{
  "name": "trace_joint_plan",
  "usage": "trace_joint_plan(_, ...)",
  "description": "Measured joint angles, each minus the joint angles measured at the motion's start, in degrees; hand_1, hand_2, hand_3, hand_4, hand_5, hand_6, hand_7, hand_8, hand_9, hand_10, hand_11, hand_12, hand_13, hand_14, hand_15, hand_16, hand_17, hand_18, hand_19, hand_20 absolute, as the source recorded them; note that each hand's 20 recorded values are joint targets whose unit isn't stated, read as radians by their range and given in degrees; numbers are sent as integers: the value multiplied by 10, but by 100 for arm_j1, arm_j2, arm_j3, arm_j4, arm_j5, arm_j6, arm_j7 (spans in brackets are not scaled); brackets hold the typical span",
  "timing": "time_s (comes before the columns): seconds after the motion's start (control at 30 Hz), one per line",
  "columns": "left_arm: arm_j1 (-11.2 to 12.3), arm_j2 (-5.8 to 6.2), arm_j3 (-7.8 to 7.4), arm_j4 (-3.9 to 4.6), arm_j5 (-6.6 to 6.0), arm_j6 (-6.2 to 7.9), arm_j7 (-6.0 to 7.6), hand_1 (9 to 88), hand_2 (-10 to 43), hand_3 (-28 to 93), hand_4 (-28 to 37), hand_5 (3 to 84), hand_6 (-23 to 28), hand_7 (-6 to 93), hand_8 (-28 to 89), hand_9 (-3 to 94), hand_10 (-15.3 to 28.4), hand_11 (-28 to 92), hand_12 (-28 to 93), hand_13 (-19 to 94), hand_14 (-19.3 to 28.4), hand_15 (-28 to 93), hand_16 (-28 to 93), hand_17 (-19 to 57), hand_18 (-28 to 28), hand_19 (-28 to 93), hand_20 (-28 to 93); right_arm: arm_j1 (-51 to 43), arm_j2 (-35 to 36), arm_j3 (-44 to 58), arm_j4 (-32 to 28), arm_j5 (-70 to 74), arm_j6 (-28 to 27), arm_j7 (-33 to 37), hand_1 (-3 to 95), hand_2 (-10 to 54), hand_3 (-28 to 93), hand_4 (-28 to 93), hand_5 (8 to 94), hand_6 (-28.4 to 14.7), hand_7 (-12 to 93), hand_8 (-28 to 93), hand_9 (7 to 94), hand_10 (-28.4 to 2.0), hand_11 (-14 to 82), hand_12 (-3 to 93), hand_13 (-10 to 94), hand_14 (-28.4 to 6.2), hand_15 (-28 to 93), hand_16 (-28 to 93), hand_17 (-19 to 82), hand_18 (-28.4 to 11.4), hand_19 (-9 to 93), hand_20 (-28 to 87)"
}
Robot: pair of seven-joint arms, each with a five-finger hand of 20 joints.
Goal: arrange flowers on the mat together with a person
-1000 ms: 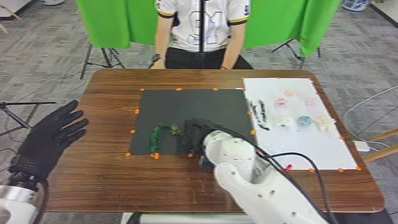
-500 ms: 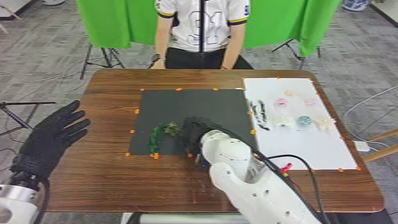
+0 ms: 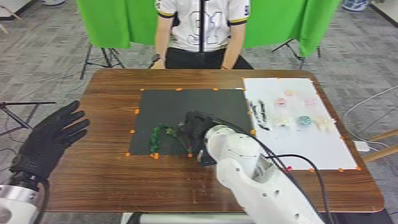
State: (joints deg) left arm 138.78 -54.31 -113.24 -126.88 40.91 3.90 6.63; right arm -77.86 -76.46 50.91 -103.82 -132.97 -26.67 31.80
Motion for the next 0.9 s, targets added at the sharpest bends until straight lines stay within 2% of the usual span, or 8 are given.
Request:
trace_joint_plan(0.07,0,0,0,0,0,-1,0,264,-38,697,-248,312,26,143,-76,265,108,138,196,220,143,213,43,-81,217,426,96,-9,0,5,-11,6,-14,-13,213,85,741,-194,882,14,526,-89,932,-75,664,410,875,-85,858,337,516,-252,932,527)
trace_joint_plan(0.17,4,-4,0,0,0,-2,13,263,-38,698,-247,313,26,143,-75,265,109,137,195,220,143,213,43,-81,216,426,96,-63,6,97,-95,85,-18,-64,218,87,735,-186,803,-14,478,-101,854,-109,610,414,794,-110,818,336,410,-247,914,428)
trace_joint_plan(0.27,7,-17,-1,-1,4,-2,38,264,-38,697,-247,313,26,145,-76,266,109,138,195,219,143,214,43,-81,217,427,97,-265,22,471,-373,483,127,-178,226,93,752,-184,684,-32,394,-106,722,-141,501,373,637,-141,729,296,287,-217,775,377)
trace_joint_plan(0.37,33,-30,-33,-19,5,2,64,264,-38,697,-247,312,26,145,-76,265,108,137,195,220,143,213,43,-81,217,427,96,-631,79,1151,-758,1339,672,-585,212,100,761,-185,623,-44,333,-103,645,-167,398,326,559,-153,641,251,245,-213,710,362)
trace_joint_plan(0.5,128,-49,-151,-65,6,11,85,264,-38,698,-247,313,26,144,-76,265,108,137,195,219,142,213,43,-81,217,428,96,-1146,271,2275,-1059,2678,1073,-1829,190,103,794,-185,534,-51,271,-102,540,-166,308,293,456,-145,516,217,174,-215,611,343)
trace_joint_plan(0.7,399,-68,-513,-164,1,20,103,265,-39,697,-247,313,26,144,-76,265,108,137,195,219,142,212,43,-81,217,427,96,-1885,916,3749,-1287,4086,763,-2790,205,70,822,-193,472,-61,234,-99,468,-158,263,279,394,-132,405,210,169,-205,567,333)
trace_joint_plan(0.8,429,-86,-526,-166,-13,37,186,265,-40,698,-247,313,26,144,-76,265,109,137,195,219,142,213,43,-81,218,427,96,-2340,1174,4414,-1307,4974,634,-2960,207,19,835,-206,465,-67,215,-97,462,-153,221,261,398,-125,345,225,187,-193,516,300)
trace_joint_plan(0.9,420,-114,-499,-166,-17,40,251,265,-41,699,-246,313,26,144,-76,265,109,137,196,219,142,214,44,-81,217,427,96,-2798,1386,4774,-1280,5883,829,-3210,194,-10,827,-223,451,-75,183,-91,450,-150,165,245,392,-125,266,240,194,-187,469,267)
